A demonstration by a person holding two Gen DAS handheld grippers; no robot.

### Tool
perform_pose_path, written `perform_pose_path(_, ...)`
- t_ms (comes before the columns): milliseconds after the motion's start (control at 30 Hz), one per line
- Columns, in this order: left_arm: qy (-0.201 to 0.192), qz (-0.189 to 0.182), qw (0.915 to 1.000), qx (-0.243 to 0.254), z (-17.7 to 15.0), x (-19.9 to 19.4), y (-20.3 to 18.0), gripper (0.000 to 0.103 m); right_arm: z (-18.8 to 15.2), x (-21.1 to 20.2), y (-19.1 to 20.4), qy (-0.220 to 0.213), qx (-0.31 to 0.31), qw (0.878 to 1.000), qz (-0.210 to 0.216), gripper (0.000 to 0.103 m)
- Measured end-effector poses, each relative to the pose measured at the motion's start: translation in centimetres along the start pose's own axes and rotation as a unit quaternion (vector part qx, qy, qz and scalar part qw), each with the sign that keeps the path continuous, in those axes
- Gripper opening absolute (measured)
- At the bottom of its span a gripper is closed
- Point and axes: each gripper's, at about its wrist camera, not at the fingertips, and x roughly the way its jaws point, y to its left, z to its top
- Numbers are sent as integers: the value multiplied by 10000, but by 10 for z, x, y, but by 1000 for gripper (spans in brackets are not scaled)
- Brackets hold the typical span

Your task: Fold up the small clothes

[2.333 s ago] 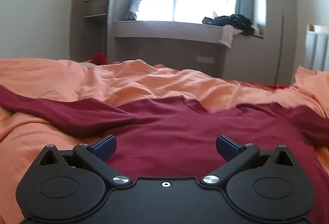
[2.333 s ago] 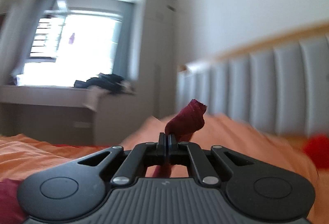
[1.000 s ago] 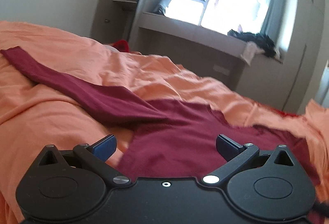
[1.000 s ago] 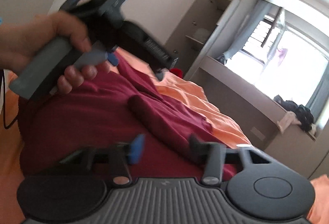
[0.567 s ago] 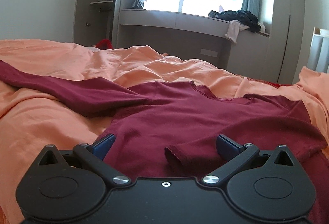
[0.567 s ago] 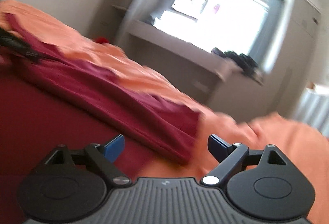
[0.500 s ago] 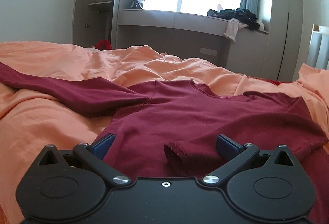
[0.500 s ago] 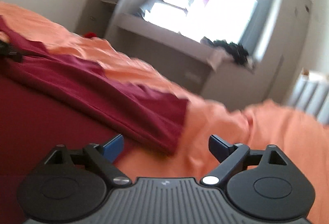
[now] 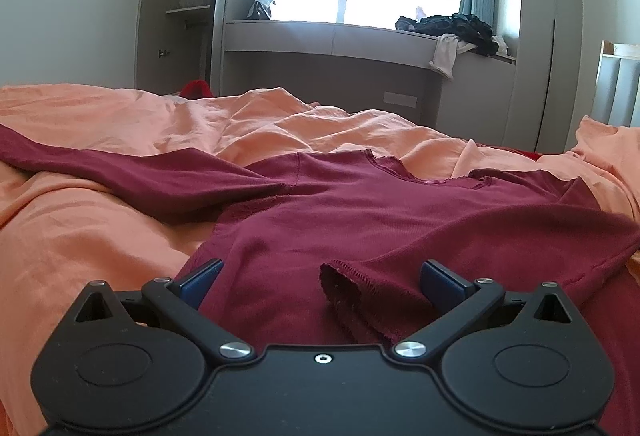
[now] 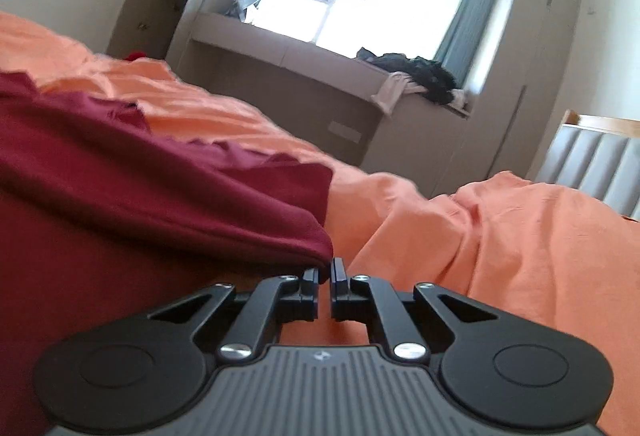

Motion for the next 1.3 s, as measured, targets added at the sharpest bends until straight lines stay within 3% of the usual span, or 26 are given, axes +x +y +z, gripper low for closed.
perform_pose_path(233, -152, -241, 9996, -37, -5, -5, 6, 103, -8, 7, 3, 441, 134, 9987, 233, 5)
perform_pose_path(400, -524, -368, 9959, -635, 0, -22, 33, 103, -9, -3, -4, 486, 333, 9980, 230, 9)
perform_pose_path(467, -630, -394, 9943, -770, 8, -31, 53, 103, -8, -13, -6, 495, 363, 9978, 230, 21)
perform_pose_path(533, -672, -438, 9927, -902, 13, -37, 77, 103, -5, -23, -8, 437, 374, 9981, 217, 41)
perform_pose_path(633, -641, -2, 9881, -1401, 22, -42, 118, 103, 2, -39, -12, 220, 502, 9982, 259, 63)
perform_pose_path(733, -376, 491, 9854, -1589, 45, -40, 153, 103, 9, -48, -15, -43, 748, 9963, 414, 81)
perform_pose_path(900, -83, 1195, 9767, -1780, 84, -29, 211, 103, 13, -57, -17, -330, 1256, 9878, 860, 101)
perform_pose_path(1067, 325, 1662, 9604, -2212, 107, -1, 273, 102, 12, -67, -8, -571, 1414, 9835, 971, 103)
perform_pose_path(1200, 193, 2058, 9470, -2458, 113, 17, 308, 100, 11, -71, 1, -740, 1290, 9849, 885, 103)
perform_pose_path(1300, 73, 2219, 9396, -2604, 120, 25, 325, 92, 12, -67, 7, -697, 1085, 9889, 743, 103)
